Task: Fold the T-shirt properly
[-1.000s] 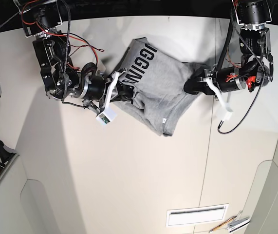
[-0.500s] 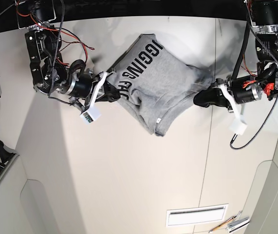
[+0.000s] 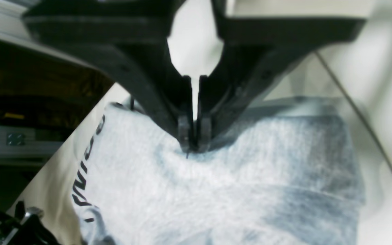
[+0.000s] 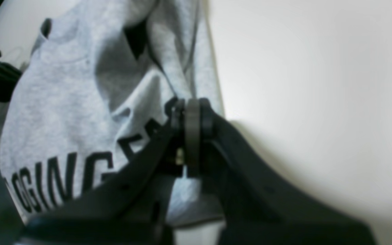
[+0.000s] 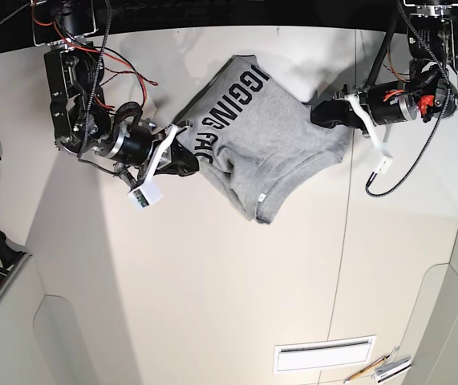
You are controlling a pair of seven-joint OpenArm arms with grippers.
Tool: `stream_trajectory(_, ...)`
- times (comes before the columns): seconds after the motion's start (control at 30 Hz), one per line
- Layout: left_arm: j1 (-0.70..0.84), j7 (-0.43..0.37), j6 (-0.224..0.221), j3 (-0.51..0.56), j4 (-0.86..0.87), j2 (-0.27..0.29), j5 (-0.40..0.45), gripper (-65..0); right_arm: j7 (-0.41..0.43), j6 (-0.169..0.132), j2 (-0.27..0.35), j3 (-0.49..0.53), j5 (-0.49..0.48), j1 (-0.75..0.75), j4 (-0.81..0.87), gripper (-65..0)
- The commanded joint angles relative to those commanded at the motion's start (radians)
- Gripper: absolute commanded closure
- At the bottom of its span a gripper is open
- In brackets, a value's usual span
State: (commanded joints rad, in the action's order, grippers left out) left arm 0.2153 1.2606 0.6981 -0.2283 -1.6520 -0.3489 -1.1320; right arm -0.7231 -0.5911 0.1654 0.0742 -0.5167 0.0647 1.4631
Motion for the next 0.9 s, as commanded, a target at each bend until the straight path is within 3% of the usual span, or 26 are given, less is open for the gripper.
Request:
stream_trajectory(0.17, -0.033, 0.0, 0.0, 0.0, 0.0, 0.008, 0.0, -2.6, -0.06, 0.0, 0.0, 0.0, -0.027, -0.031, 0.0, 0.0)
stream_trajectory(0.37, -0.072, -0.001, 0.0, 0.0, 0.0, 0.008, 0.0, -2.6, -0.063, 0.0, 0.0, 0.0, -0.102, -0.137, 0.0, 0.0)
stream_trajectory(0.6, -0.08, -0.005, 0.0, 0.002, 0.023, 0.055, 0.0, -2.6, -0.093, -0.008, 0.0, 0.0, -0.166, -0.203, 0.008, 0.0)
stream_trajectory(0.9, -0.133, -0.008, 0.0, 0.014, 0.028, 0.058, 0.0, -2.6, -0.101, -0.008, 0.0, 0.0, -0.172, -0.318, 0.172, 0.0)
